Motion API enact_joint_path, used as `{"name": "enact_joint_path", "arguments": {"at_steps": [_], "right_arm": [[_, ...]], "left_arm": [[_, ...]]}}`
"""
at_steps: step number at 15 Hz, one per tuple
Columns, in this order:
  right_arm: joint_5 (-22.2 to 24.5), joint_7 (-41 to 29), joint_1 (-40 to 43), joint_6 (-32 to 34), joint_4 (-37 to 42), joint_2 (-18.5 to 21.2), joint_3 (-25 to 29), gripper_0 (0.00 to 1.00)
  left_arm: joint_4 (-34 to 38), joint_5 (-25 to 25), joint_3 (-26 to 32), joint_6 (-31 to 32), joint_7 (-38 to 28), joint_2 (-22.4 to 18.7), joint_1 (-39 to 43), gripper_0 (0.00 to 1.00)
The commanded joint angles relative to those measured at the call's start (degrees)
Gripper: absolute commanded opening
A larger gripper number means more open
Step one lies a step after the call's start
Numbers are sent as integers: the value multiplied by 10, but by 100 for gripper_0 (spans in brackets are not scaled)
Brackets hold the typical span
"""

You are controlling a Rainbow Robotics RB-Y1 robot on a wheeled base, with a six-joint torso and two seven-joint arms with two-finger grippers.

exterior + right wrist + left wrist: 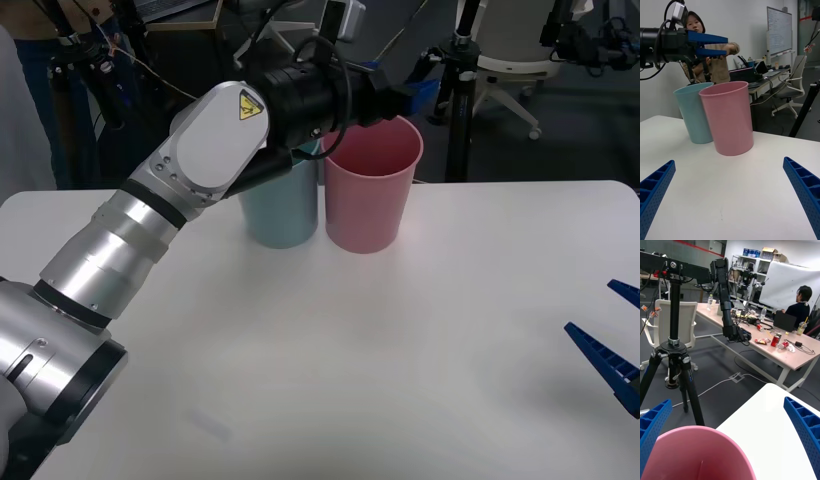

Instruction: Grasp the object on the table and drop it into the matching bin: aluminum can to the light blue bin, PET bottle to the pink bin.

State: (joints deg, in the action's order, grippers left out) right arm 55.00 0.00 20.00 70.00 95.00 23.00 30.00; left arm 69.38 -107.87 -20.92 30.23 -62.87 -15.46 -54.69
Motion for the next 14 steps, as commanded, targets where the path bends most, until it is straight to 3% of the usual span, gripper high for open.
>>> {"name": "enact_joint_path", "arguments": {"at_steps": [1, 4, 7, 12, 14], "right_arm": [[0, 0, 0, 0, 0, 0, 0, 100], [0, 0, 0, 0, 0, 0, 0, 100], [0, 0, 0, 0, 0, 0, 0, 100], [0, 0, 0, 0, 0, 0, 0, 100], [0, 0, 0, 0, 0, 0, 0, 100]], "left_arm": [[10, 28, 0, 11, 12, -12, 0, 100], [34, 86, 0, 46, 32, -50, 1, 100], [37, 188, -16, 58, 100, -96, 1, 100], [62, 419, -93, 58, 221, -220, 2, 100], [78, 485, -112, 58, 266, -263, 6, 100]]}}
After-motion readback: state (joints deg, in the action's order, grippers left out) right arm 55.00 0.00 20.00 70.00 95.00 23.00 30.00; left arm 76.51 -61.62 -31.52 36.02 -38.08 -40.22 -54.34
